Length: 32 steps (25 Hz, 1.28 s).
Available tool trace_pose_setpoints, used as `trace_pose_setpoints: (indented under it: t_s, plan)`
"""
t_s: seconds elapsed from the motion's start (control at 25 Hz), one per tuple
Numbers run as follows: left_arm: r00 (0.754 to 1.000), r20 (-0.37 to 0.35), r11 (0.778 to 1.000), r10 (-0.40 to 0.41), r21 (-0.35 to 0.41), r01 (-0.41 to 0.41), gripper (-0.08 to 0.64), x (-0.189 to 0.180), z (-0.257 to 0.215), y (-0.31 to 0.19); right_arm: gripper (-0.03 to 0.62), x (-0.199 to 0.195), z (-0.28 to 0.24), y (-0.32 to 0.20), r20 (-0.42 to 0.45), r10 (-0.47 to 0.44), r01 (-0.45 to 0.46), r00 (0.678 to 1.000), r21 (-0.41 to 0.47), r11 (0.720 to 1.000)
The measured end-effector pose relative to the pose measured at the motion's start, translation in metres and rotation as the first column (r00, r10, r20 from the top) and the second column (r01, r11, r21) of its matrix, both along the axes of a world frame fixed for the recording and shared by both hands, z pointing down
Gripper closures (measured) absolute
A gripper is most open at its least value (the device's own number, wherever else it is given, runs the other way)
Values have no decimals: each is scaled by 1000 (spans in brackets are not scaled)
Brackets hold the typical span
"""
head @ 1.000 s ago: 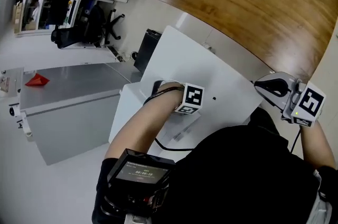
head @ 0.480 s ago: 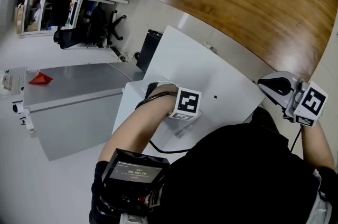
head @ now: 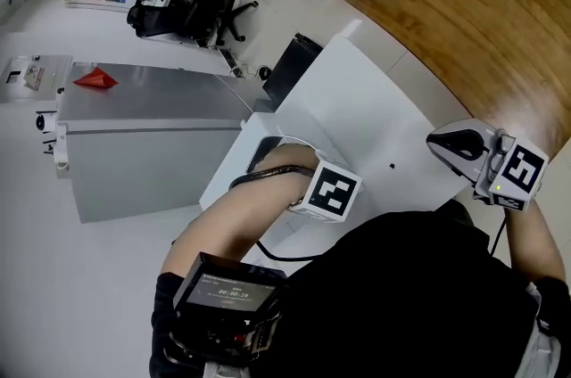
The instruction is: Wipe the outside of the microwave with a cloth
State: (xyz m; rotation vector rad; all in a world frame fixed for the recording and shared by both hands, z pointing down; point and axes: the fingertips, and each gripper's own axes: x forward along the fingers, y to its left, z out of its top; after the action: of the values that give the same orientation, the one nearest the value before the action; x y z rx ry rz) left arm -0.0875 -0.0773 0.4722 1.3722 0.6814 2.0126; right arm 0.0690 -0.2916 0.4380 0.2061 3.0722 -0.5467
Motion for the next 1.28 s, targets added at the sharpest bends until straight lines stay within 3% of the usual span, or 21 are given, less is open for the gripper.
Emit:
trace_pose_setpoints:
  t_s: [0.28, 0.44, 0.56, 0.76, 0.84, 0.92, 0.96, 1.0, 1.04, 1.08, 1.16, 1.28]
  plan:
    - [994, 63, 980, 85, -185, -72, 505, -6, 102, 0, 586, 75, 43, -16, -95, 173, -180, 980, -70, 981]
    - [991, 100, 971, 90, -228, -65, 505, -9, 150, 6, 586, 126, 56, -7, -152, 272, -289, 950, -98, 952]
    - [991, 106, 972, 86, -227, -60, 505, -6, 167, 8, 586, 143, 61, 2, -177, 297, -319, 938, -111, 941]
    - [998, 51, 995, 36, -93, -32, 505, 3, 175, 3, 586, 124, 44, 13, -152, 247, -261, 957, -79, 962]
    - [999, -24, 999, -36, 25, 36, 505, 18, 158, -7, 586, 110, 33, 17, -131, 217, -226, 967, -58, 972]
    - [983, -138, 972, -125, 179, 149, 505, 36, 122, -24, 586, 93, 20, 25, -118, 185, -191, 976, -39, 981]
    - [964, -207, 941, -167, 258, 218, 505, 44, 99, -33, 586, 82, 13, 31, -112, 165, -169, 980, -29, 985]
    - [937, -282, 895, -205, 333, 296, 505, 50, 74, -41, 586, 69, 5, 38, -105, 140, -142, 985, -16, 990]
    - [903, -360, 832, -237, 404, 379, 505, 53, 50, -47, 586, 55, -3, 45, -94, 108, -108, 990, 4, 994]
    - [864, -433, 752, -257, 472, 460, 505, 52, 27, -53, 586, 39, -11, 51, -80, 71, -69, 994, 32, 997]
    - [788, -552, 560, -273, 575, 597, 505, 42, -14, -52, 586, 7, -29, 64, -54, -8, 13, 999, 101, 995]
    - [677, -686, 301, -267, 608, 735, 504, 21, -61, -3, 586, -31, -56, 110, -40, -95, 101, 995, 185, 978]
